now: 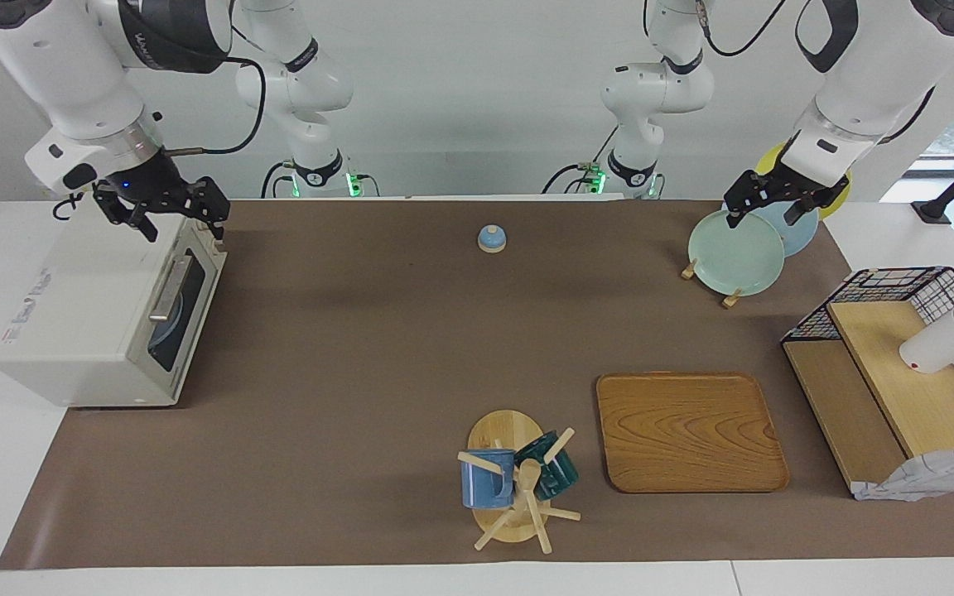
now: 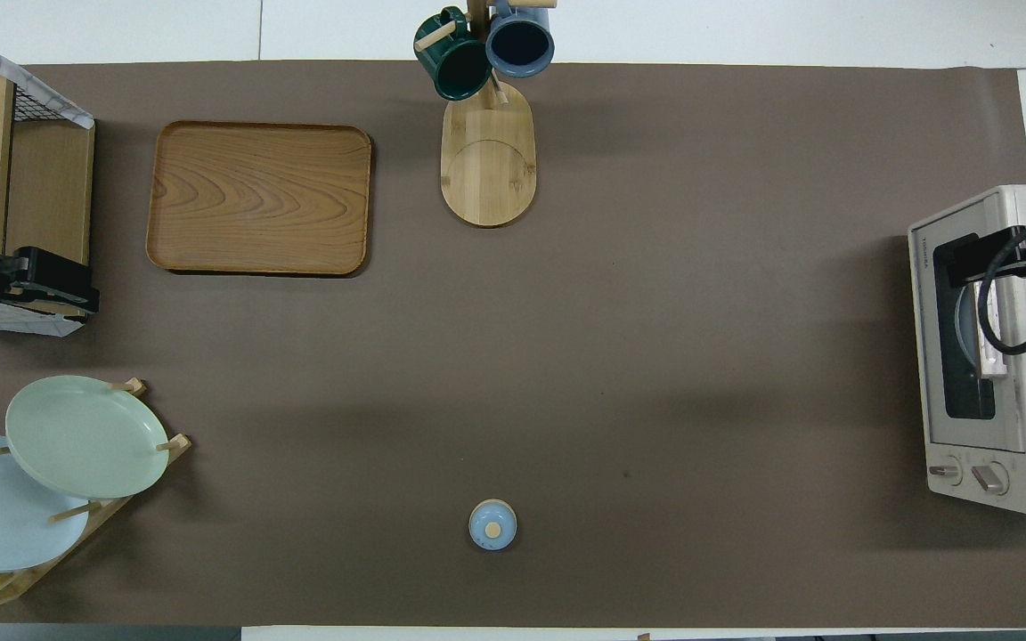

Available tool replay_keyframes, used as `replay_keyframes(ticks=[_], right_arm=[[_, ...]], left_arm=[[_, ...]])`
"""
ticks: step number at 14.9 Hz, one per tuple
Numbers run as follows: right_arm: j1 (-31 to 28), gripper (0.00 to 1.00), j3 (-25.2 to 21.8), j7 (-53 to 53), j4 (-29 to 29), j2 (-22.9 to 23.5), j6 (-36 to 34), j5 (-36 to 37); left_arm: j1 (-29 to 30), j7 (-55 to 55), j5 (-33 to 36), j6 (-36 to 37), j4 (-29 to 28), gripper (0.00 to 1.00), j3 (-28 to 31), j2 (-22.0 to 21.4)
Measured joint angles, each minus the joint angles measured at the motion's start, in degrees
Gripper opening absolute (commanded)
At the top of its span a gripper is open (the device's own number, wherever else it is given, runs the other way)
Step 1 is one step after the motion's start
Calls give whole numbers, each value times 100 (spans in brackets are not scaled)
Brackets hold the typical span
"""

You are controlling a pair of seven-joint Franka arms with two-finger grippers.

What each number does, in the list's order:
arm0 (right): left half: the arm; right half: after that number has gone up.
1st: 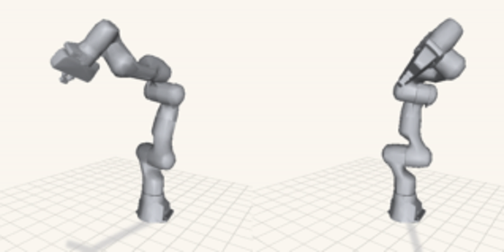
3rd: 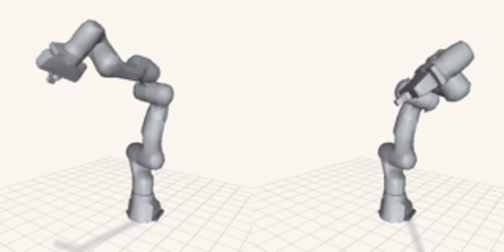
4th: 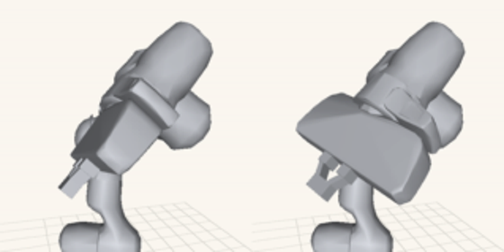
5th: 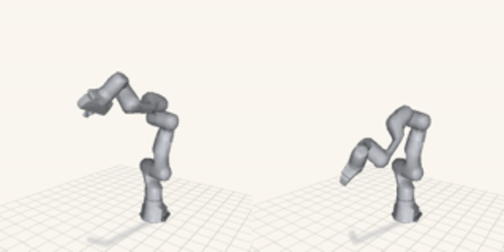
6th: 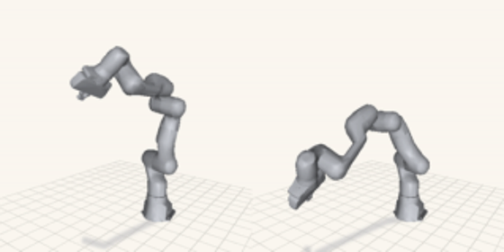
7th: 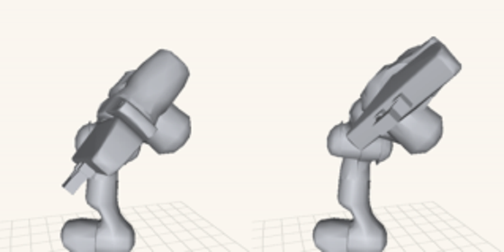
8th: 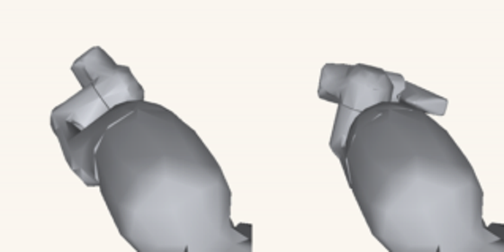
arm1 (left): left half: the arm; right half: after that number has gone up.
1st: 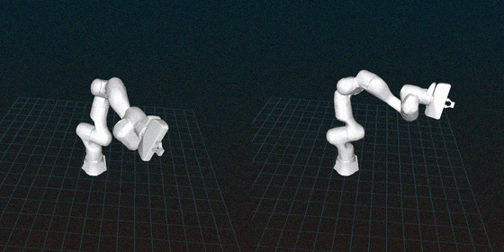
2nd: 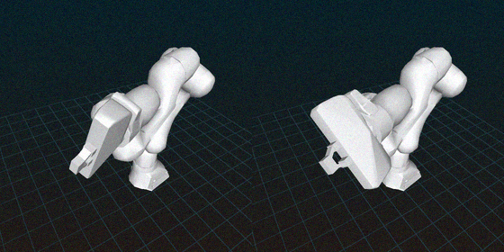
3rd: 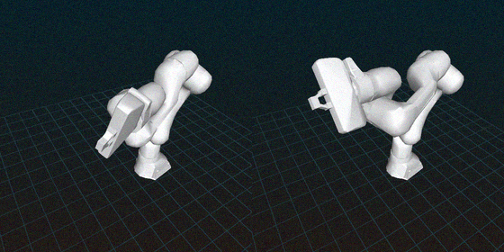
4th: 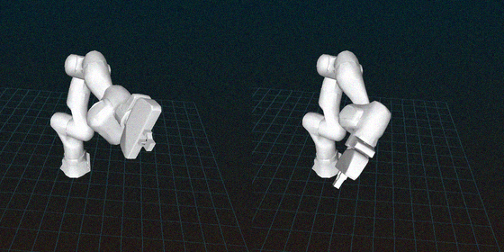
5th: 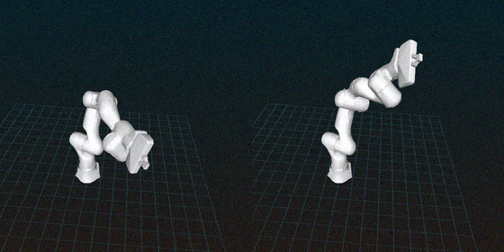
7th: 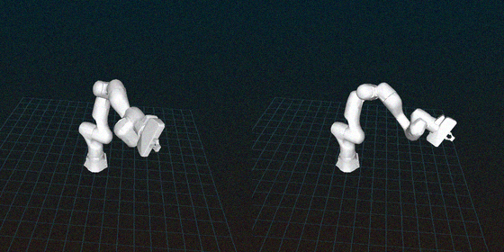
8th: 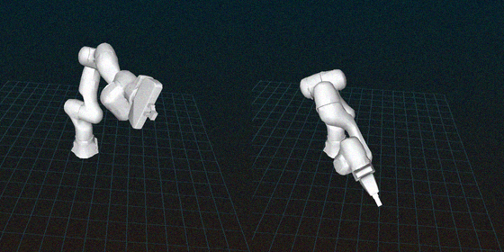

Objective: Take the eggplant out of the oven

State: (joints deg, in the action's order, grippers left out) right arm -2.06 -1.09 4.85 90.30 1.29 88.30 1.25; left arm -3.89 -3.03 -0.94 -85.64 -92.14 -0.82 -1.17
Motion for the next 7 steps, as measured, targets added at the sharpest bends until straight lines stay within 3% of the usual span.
replay_keyframes(ticks=[6,7], right_arm=[[0,100,0,-12,-16,-17,100,-9],[1,87,0,-12,-20,-23,123,-22]], left_arm=[[0,0,0,0,0,100,0,0],[0,0,0,0,0,100,0,0]])
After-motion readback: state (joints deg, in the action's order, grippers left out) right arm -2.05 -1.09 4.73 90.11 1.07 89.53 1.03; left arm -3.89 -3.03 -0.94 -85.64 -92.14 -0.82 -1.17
